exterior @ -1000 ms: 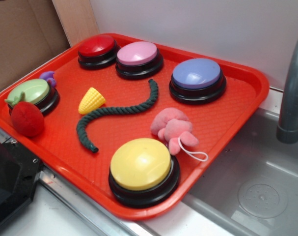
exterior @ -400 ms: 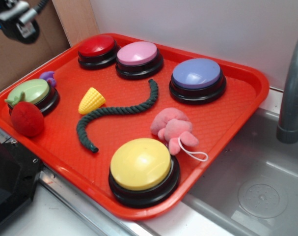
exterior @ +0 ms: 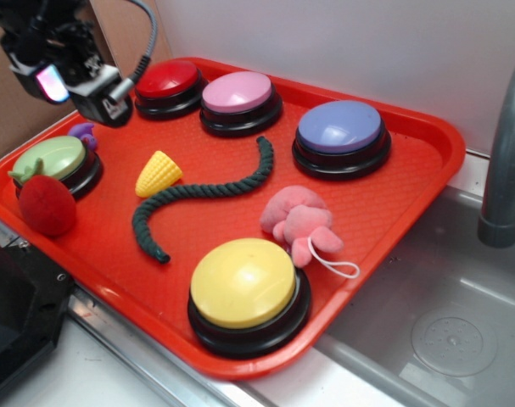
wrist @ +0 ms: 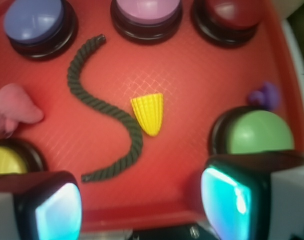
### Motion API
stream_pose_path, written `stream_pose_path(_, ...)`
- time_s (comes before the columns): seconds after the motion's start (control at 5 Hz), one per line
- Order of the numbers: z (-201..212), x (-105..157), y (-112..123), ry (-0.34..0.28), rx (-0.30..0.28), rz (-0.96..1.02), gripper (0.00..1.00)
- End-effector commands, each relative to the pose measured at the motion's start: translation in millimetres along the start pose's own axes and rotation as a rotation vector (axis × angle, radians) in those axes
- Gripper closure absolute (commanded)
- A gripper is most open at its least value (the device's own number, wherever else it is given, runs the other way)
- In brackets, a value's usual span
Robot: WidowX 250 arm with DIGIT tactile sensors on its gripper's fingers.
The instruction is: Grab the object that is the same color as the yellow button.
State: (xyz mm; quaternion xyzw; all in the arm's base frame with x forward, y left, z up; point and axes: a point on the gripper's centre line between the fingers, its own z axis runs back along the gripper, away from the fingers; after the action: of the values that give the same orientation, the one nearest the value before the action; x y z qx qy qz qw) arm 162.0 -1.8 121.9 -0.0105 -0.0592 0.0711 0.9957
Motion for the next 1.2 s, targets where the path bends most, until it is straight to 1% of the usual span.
stream_pose_path(0.0, -41.7, 16.0, 3.6, -0.010, -0.010, 0.036, 0.00)
stream_pose_path(0.2, -57.8, 19.0, 4.1, -0.008, 0.039, 0.047, 0.00)
stream_pose_path(0.4, -71.6, 26.3, 7.2, -0.005, 0.058, 0.075, 0.00)
stream_pose_path(0.6, -87.9, 37.8, 9.2, 0.005, 0.055, 0.087, 0.00)
stream_pose_path(0.8, -100.4, 43.7, 9.9, 0.018, 0.060, 0.087, 0.00)
stream_pose_path(1.0, -103.5, 48.5, 12.2, 0.020, 0.055, 0.095, 0.00)
